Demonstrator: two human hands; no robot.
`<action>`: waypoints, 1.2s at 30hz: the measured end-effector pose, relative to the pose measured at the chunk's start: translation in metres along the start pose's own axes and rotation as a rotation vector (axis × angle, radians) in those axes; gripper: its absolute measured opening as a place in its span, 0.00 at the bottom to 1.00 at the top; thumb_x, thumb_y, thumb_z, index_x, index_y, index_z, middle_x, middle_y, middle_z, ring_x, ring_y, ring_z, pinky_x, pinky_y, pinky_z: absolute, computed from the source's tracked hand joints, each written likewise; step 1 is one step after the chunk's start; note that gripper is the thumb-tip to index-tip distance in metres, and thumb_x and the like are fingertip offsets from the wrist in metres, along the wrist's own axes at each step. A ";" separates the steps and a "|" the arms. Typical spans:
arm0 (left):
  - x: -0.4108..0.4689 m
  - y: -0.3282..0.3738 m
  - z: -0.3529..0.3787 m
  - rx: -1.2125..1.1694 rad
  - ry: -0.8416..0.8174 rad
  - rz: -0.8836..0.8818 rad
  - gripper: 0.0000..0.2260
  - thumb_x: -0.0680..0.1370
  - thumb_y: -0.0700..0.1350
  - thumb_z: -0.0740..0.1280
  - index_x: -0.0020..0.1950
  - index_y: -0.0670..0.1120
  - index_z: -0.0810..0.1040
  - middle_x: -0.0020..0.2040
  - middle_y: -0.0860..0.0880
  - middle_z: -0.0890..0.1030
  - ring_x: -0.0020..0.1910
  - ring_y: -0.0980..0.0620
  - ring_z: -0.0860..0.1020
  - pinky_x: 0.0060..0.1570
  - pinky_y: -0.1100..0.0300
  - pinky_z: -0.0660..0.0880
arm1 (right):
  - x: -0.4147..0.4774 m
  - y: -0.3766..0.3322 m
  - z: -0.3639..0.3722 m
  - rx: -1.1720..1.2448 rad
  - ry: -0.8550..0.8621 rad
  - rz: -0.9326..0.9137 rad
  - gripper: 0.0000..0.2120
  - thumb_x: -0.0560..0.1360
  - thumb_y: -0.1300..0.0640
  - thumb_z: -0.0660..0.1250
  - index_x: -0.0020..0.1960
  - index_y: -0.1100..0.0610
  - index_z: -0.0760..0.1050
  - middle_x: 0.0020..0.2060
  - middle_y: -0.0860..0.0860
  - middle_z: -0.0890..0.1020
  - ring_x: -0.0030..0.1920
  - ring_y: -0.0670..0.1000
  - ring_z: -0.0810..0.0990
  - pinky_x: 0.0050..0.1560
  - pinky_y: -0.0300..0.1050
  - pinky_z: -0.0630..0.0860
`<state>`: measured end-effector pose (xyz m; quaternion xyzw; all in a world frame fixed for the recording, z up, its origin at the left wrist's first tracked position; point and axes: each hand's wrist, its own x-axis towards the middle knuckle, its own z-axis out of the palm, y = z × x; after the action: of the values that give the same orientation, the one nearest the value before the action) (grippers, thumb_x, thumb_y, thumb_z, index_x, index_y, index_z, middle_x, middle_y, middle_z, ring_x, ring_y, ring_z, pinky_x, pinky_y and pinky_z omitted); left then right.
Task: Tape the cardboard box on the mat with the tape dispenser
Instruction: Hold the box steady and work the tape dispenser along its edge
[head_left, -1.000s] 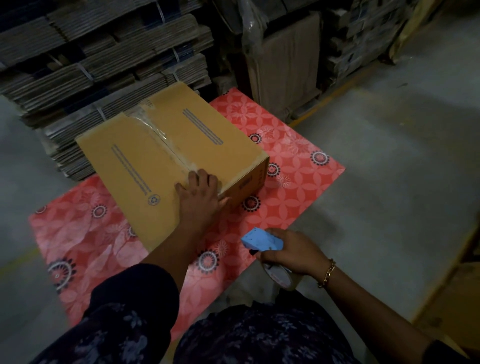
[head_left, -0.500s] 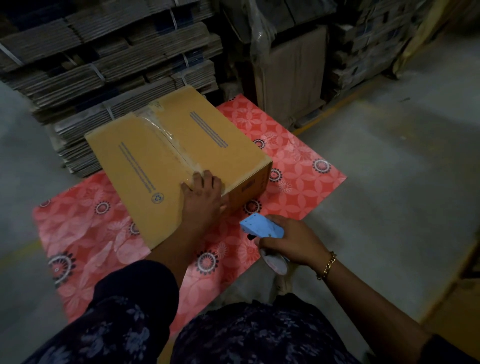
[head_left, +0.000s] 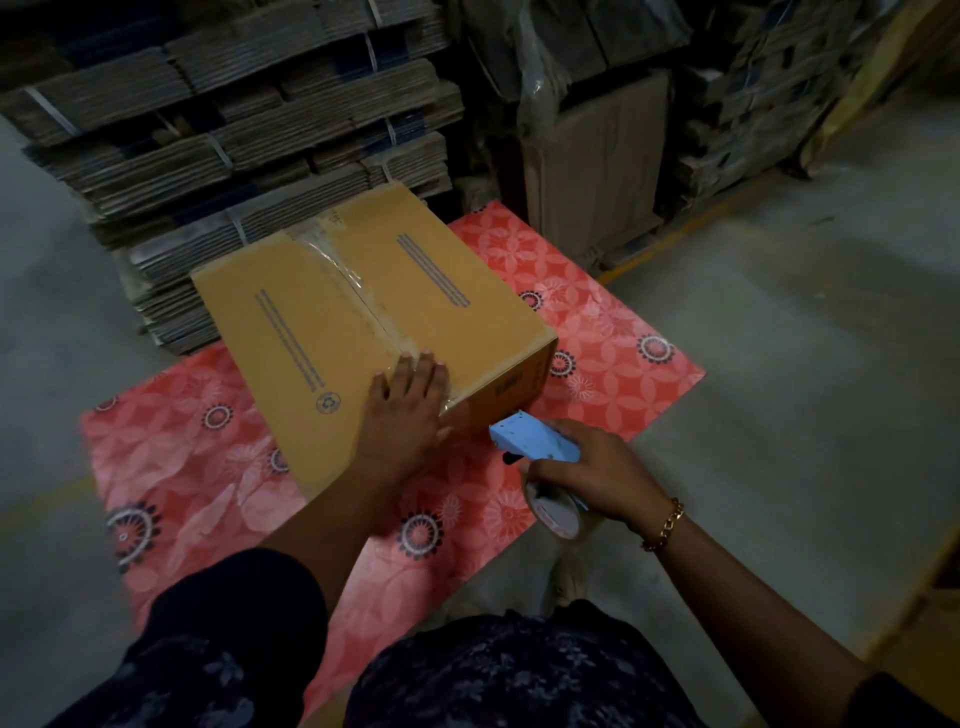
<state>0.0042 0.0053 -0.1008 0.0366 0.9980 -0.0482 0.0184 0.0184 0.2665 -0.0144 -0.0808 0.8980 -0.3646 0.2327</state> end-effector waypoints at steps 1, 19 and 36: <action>0.000 0.000 -0.001 0.001 -0.026 -0.007 0.42 0.72 0.59 0.72 0.79 0.41 0.61 0.80 0.38 0.64 0.77 0.34 0.64 0.69 0.31 0.65 | -0.001 -0.002 -0.001 -0.001 0.003 0.000 0.35 0.63 0.34 0.71 0.67 0.48 0.78 0.54 0.49 0.84 0.49 0.53 0.82 0.51 0.54 0.79; 0.009 0.018 -0.012 0.039 -0.079 -0.079 0.37 0.68 0.59 0.74 0.69 0.41 0.66 0.73 0.37 0.69 0.71 0.33 0.68 0.63 0.31 0.69 | -0.009 0.005 -0.011 0.021 0.025 0.019 0.41 0.59 0.28 0.67 0.69 0.44 0.77 0.54 0.46 0.85 0.48 0.48 0.82 0.45 0.47 0.78; 0.007 0.001 -0.029 -0.033 -0.190 -0.020 0.47 0.71 0.57 0.73 0.81 0.45 0.50 0.84 0.40 0.53 0.81 0.36 0.56 0.72 0.39 0.60 | 0.041 0.013 -0.057 -0.094 -0.171 -0.143 0.25 0.72 0.44 0.76 0.67 0.44 0.76 0.47 0.42 0.80 0.44 0.45 0.79 0.46 0.48 0.75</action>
<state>-0.0036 0.0101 -0.0721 0.0218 0.9927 -0.0352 0.1131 -0.0444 0.2981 -0.0030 -0.1861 0.8829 -0.3297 0.2777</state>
